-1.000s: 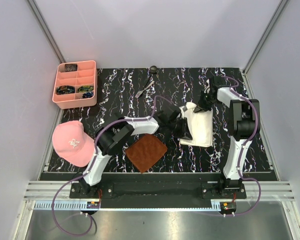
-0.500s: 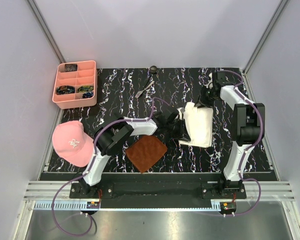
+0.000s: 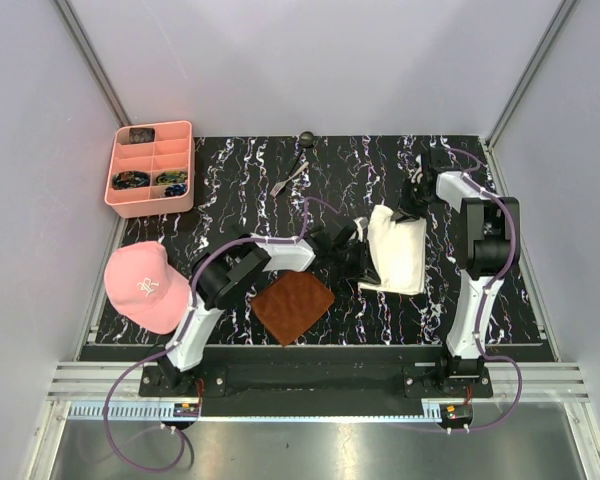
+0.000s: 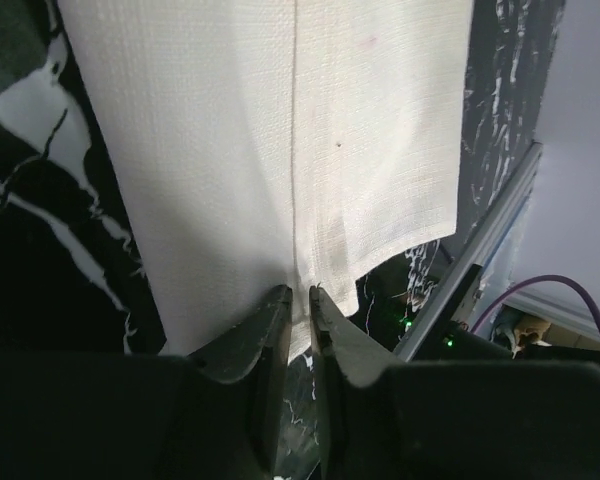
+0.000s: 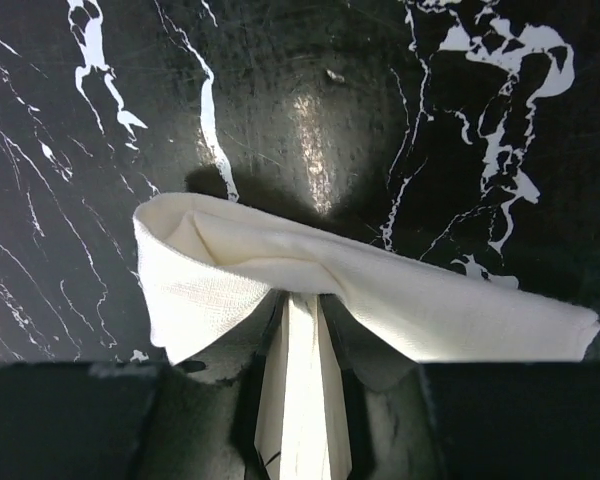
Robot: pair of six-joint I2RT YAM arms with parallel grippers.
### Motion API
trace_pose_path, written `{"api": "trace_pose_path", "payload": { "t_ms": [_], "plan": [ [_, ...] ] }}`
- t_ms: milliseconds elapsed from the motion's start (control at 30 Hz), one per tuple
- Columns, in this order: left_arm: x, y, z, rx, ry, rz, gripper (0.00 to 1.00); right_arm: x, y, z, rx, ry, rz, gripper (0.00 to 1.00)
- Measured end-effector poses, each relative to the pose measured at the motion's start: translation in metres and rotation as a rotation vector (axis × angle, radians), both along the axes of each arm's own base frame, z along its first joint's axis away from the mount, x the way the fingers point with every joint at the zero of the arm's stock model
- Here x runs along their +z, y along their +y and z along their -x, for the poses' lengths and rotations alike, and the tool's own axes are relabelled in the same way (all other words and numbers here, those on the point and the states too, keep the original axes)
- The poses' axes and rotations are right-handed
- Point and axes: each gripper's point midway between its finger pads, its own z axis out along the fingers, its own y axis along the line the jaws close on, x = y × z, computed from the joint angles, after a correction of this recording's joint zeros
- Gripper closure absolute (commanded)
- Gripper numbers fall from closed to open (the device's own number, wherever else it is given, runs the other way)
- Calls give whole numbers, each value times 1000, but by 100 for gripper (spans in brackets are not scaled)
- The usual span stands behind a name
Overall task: Fold the napkin into a case and place the utensils inside
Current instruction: Smooth out the 2/3-rectangle-folded napkin at the center of the board, then pick up the 2/3-rectangle-folded napkin at the center of the board.
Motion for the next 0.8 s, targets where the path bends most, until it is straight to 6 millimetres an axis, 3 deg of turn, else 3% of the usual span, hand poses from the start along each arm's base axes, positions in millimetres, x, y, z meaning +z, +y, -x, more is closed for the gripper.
{"api": "trace_pose_path", "payload": {
  "t_ms": [167,300,433,467,600,633,667,800],
  "plan": [
    [-3,-2,-1,3,-11,30,79,2,11,-5,34,-14,7,72],
    [-2,4,-1,16,-32,17,77,6,43,-5,97,-28,-8,70],
    [3,29,4,35,-82,-79,63,16,79,3,139,-25,-64,52],
    [7,36,3,40,-102,-104,60,20,82,5,139,-24,-73,41],
    [38,50,-1,56,-187,-133,50,55,70,20,97,-52,-56,21],
    [47,52,-2,57,-207,-127,39,65,64,25,80,-62,-51,18],
    [57,53,-3,58,-228,-115,37,78,56,31,61,-83,-43,15],
    [83,50,-1,43,-287,-78,35,109,13,64,-36,-137,-31,14]
  ]
}}
